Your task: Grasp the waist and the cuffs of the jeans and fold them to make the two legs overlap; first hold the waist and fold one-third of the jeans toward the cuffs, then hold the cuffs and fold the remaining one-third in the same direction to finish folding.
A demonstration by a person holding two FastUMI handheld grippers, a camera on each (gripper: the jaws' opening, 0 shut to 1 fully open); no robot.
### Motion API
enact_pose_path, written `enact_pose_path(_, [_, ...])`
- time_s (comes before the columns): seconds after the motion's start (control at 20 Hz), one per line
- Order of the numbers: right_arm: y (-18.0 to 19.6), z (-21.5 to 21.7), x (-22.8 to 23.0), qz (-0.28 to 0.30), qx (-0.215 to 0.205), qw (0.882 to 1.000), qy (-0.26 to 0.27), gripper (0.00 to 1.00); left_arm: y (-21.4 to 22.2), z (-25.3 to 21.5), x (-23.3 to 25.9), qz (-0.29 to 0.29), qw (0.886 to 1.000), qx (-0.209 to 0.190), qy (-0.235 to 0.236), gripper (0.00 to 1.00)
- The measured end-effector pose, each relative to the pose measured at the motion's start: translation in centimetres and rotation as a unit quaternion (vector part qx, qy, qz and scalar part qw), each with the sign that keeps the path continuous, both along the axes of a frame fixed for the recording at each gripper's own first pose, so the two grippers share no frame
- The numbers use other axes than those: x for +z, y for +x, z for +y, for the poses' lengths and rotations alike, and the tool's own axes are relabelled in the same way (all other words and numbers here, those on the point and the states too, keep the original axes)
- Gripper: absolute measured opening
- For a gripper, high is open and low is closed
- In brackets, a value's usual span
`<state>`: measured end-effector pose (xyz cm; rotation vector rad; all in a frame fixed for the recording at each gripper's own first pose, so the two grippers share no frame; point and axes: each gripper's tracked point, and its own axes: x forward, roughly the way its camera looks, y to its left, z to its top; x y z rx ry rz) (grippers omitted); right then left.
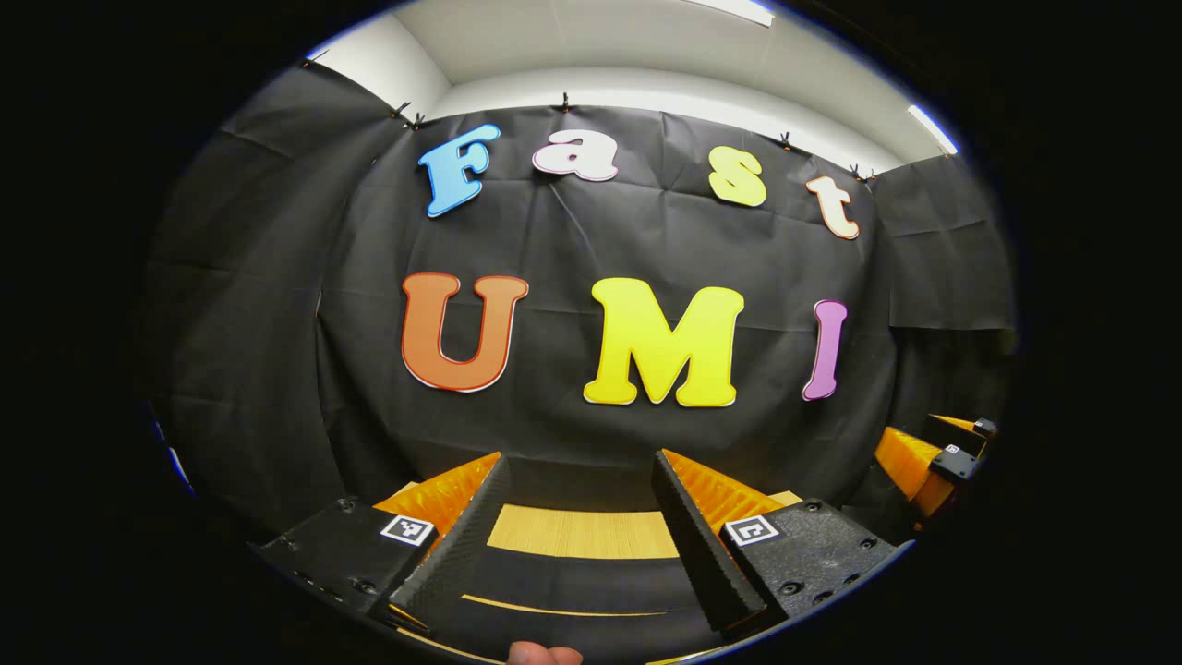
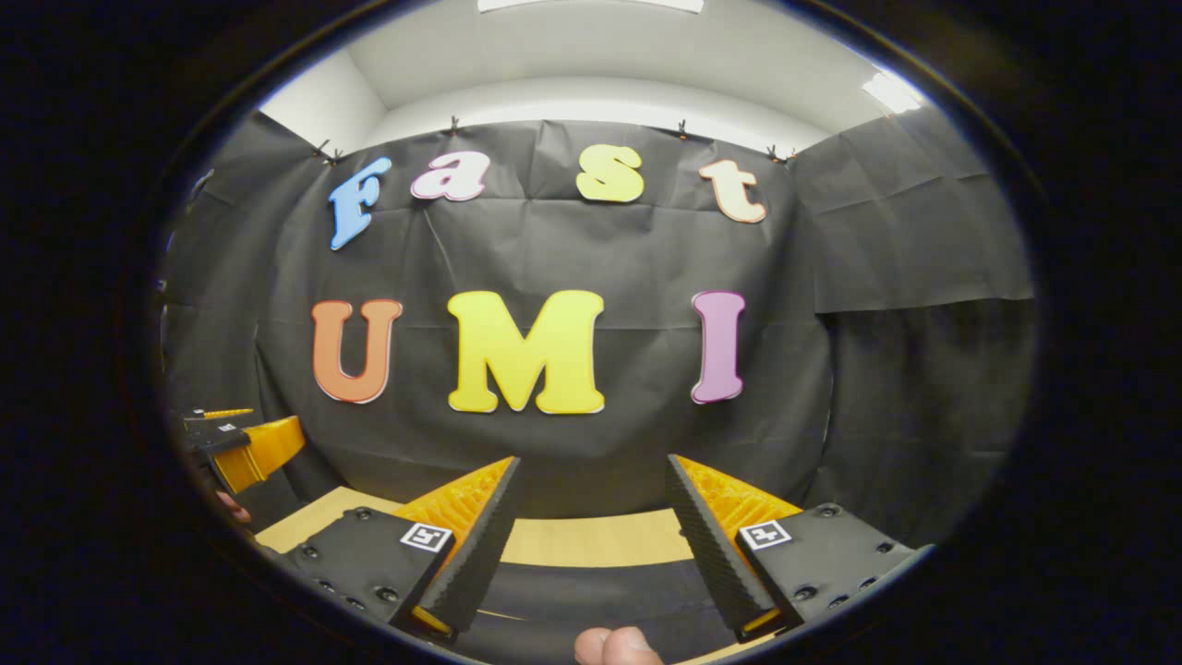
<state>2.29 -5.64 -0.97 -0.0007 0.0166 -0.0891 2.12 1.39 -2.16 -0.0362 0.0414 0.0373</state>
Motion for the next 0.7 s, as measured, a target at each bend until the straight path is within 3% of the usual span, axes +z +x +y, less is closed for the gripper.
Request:
enact_pose_path(0.2, [0.5, -3.7, -2.1, 0.029, -0.020, 0.999, -0.008, 0.97, 0.1, 2.1, -2.2, 0.022, 1.000, 0.017, -0.011, 0.98])
enact_pose_path(0.35, [0.3, -7.4, -4.6, 0.069, -0.030, 0.997, 0.006, 0.94, -0.2, 5.2, -5.5, 0.065, 0.994, 0.044, -0.075, 0.98])
enact_pose_path(0.6, [-0.8, -16.0, -10.8, 0.150, -0.078, 0.986, 0.010, 0.97, -2.8, 12.9, -10.8, 0.108, 0.976, 0.120, -0.147, 0.98])
enact_pose_path(0.7, [-1.5, -18.5, -13.0, 0.184, -0.091, 0.979, 0.015, 0.95, -3.9, 15.4, -13.2, 0.137, 0.962, 0.150, -0.184, 0.99])
